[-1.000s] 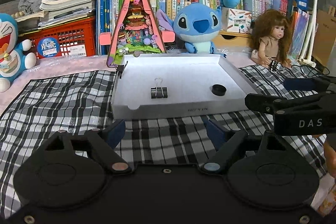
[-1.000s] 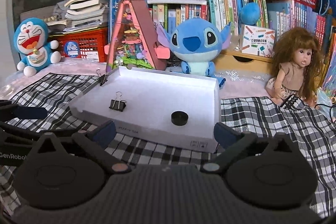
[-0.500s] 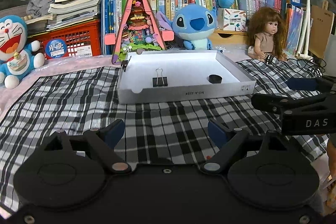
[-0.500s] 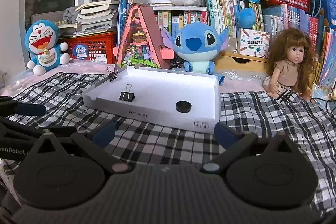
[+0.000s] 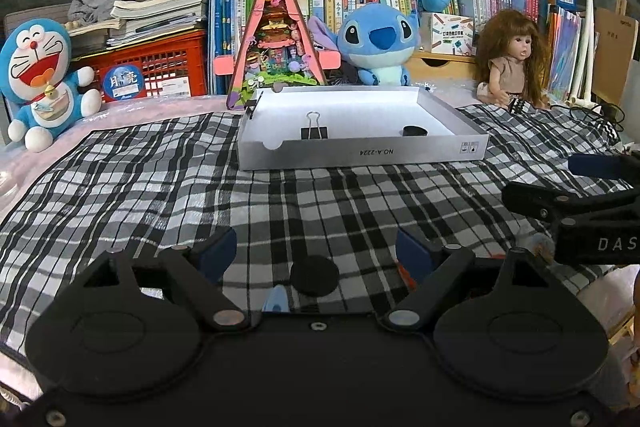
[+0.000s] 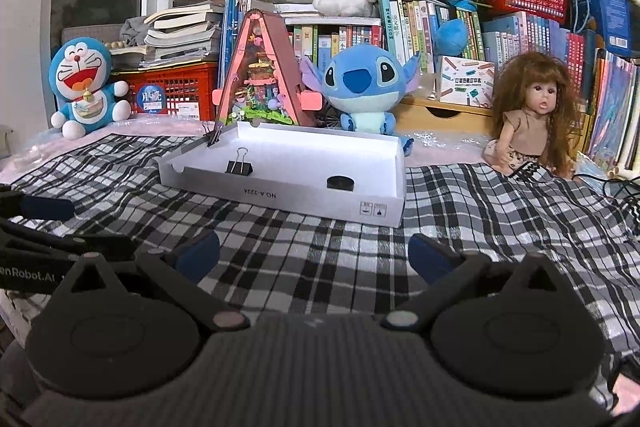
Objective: Organize rigid objects
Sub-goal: 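Move both tools back over the remaining objects on the cloth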
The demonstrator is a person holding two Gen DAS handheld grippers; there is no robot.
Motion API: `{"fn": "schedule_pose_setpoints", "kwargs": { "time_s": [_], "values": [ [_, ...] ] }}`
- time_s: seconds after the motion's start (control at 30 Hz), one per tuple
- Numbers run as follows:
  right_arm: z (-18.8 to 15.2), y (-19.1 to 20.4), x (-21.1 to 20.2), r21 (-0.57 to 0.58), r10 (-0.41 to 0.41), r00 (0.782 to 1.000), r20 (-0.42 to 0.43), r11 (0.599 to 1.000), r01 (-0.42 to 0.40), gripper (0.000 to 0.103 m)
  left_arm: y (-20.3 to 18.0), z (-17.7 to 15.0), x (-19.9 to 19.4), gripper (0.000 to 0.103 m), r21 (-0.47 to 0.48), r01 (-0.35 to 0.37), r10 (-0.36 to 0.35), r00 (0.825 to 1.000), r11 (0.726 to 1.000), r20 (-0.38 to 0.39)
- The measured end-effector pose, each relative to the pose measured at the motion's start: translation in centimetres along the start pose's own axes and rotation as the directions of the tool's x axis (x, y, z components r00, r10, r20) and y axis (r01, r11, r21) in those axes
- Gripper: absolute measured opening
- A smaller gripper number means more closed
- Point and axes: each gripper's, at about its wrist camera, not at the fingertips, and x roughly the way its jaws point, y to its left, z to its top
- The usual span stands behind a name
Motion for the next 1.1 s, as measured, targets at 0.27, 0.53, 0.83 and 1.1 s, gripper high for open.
{"fn": "schedule_pose_setpoints", "kwargs": {
  "time_s": [0.27, 0.53, 0.83, 1.1],
  "values": [
    [-1.8, 0.3, -1.3, -0.023, -0.03, 0.999, 0.016, 0.999, 0.03, 0.103, 0.6, -1.3, -1.0, 0.086, -0.017, -0.036, 0.037, 0.999, 0.999, 0.024],
    [-3.1, 0.6, -2.0, -0.053, -0.048, 0.999, 0.003, 0.997, 0.048, 0.103, 1.1, -2.8, -1.9, 0.086, -0.026, -0.06, 0.061, 0.998, 0.998, 0.032],
    [-4.2, 0.4, -2.4, -0.048, -0.06, 0.998, -0.013, 0.997, 0.059, 0.103, 1.0, -4.2, -2.3, 0.08, -0.023, -0.074, 0.074, 0.997, 0.997, 0.03],
    [-4.8, -0.5, -3.3, -0.011, -0.069, 0.997, 0.015, 0.998, 0.069, 0.097, 1.1, -4.3, -2.0, 0.059, -0.024, -0.063, 0.064, 0.998, 0.998, 0.022]
  ]
}}
